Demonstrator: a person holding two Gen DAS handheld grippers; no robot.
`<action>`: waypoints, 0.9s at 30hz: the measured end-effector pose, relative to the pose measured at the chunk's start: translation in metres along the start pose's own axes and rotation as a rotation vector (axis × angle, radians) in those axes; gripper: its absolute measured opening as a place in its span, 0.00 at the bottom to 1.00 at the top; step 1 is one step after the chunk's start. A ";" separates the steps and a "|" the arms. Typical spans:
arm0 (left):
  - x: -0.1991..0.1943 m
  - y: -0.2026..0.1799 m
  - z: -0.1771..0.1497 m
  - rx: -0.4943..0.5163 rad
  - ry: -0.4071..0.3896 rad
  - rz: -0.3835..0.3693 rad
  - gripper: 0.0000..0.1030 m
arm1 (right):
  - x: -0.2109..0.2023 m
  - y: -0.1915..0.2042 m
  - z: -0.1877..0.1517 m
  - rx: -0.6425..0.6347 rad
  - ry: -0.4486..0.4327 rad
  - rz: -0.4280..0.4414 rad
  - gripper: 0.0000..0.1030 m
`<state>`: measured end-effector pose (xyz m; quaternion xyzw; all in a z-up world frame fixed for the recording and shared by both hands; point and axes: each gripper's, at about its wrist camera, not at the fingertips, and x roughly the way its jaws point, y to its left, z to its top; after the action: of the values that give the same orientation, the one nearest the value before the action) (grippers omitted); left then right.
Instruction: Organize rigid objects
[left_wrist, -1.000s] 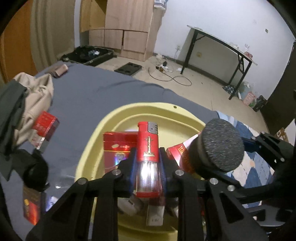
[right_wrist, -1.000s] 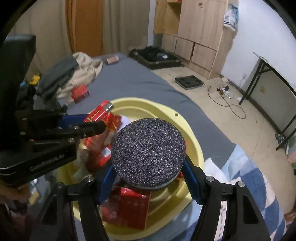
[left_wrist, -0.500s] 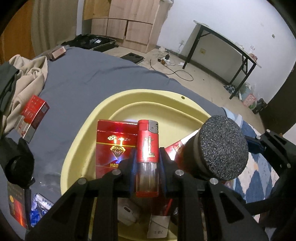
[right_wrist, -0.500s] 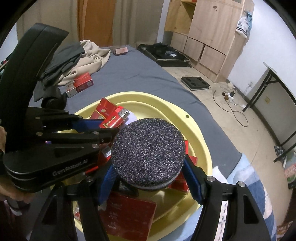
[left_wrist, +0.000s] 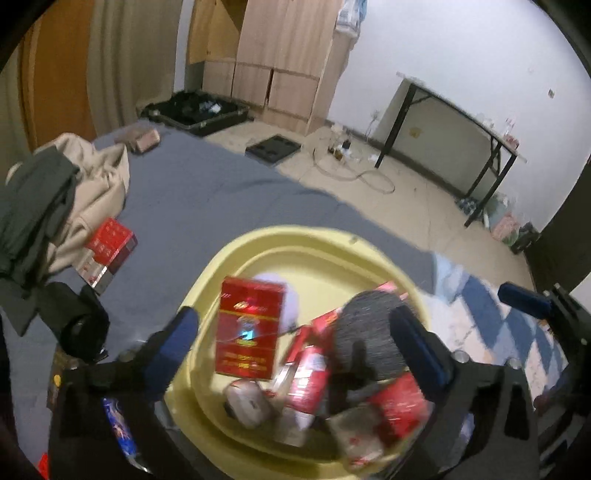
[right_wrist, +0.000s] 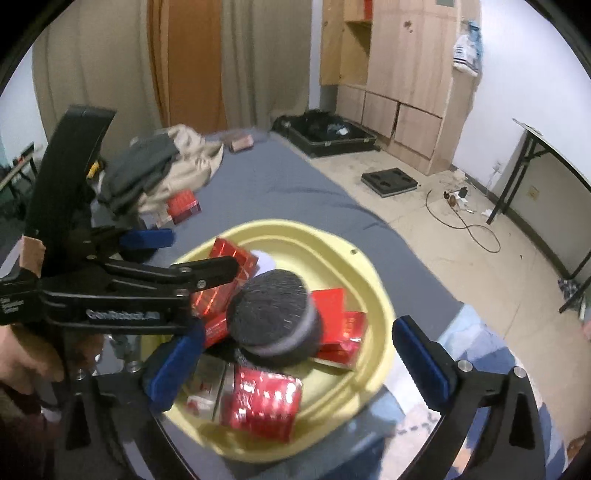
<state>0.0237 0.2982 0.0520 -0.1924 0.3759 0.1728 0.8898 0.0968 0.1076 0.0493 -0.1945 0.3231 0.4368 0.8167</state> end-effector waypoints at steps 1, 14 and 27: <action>-0.010 -0.007 0.002 0.008 -0.012 -0.006 1.00 | -0.006 -0.005 -0.001 0.010 -0.004 -0.003 1.00; -0.048 -0.059 -0.137 -0.122 -0.052 0.144 1.00 | -0.054 -0.044 -0.096 0.074 -0.055 -0.028 1.00; 0.022 -0.046 -0.194 -0.107 0.112 0.188 1.00 | 0.014 -0.047 -0.146 0.031 0.041 -0.022 1.00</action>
<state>-0.0583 0.1704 -0.0797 -0.2130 0.4317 0.2645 0.8356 0.0898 0.0034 -0.0632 -0.1942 0.3444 0.4188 0.8175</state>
